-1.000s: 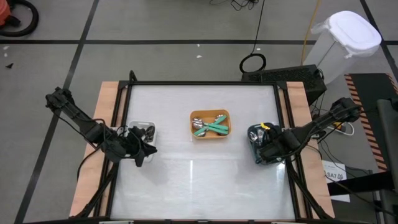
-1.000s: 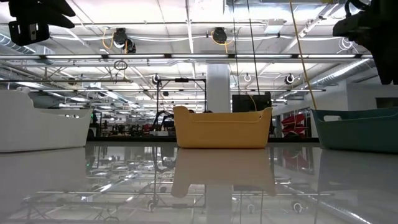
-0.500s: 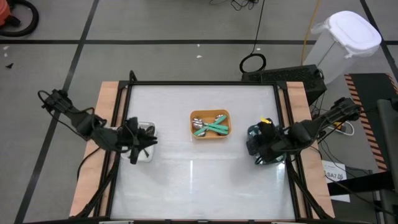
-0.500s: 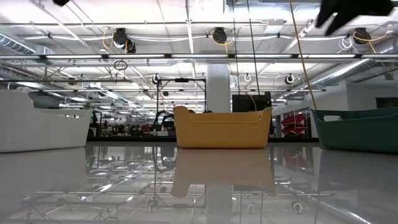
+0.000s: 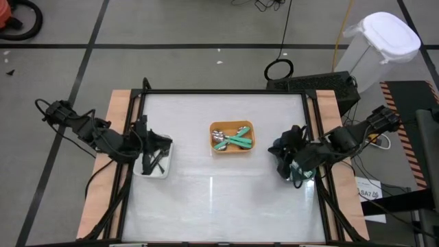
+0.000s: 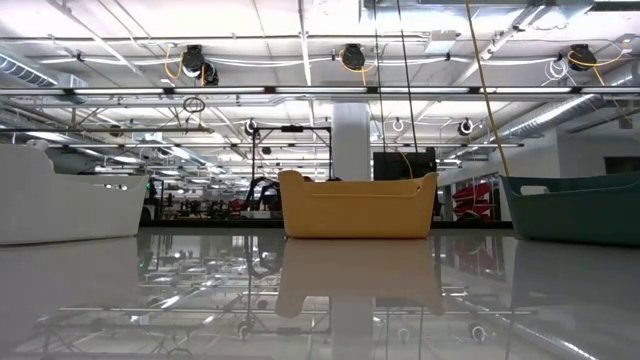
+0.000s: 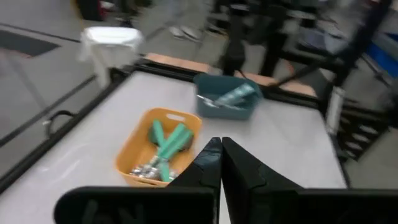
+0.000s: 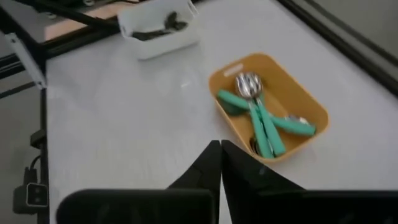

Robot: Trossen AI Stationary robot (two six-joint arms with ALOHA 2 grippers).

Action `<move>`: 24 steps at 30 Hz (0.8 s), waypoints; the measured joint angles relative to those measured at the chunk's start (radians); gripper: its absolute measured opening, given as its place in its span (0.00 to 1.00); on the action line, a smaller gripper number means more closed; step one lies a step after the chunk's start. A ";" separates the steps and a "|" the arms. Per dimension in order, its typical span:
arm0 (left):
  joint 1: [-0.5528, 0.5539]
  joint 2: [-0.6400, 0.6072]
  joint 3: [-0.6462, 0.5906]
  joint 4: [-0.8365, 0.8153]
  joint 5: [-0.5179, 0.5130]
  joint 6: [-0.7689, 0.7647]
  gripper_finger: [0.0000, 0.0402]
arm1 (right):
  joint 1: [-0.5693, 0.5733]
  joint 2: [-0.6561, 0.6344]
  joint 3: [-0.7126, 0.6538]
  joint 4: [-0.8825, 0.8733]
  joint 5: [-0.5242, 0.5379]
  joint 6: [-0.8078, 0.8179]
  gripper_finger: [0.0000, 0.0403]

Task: Sort silverware by color (type)
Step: Return to Home Position

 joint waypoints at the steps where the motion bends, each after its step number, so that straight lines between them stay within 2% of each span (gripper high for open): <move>1: 0.002 0.000 0.000 0.001 -0.027 -0.012 0.02 | 0.000 -0.009 0.000 0.009 0.000 -0.027 0.01; 5: 0.016 0.000 0.000 -0.009 -0.130 -0.102 0.02 | 0.000 -0.050 0.000 0.041 -0.012 -0.135 0.00; 13: 0.050 0.000 0.000 -0.017 -0.132 -0.103 0.01 | 0.000 -0.096 0.000 0.051 -0.165 -0.296 0.01; 20: 0.068 0.000 0.000 0.007 -0.130 -0.149 0.01 | 0.000 -0.097 0.000 0.065 -0.192 -0.316 0.00; 24: 0.068 0.000 0.000 0.009 -0.087 -0.125 0.01 | 0.001 -0.097 0.000 0.105 -0.168 -0.341 0.00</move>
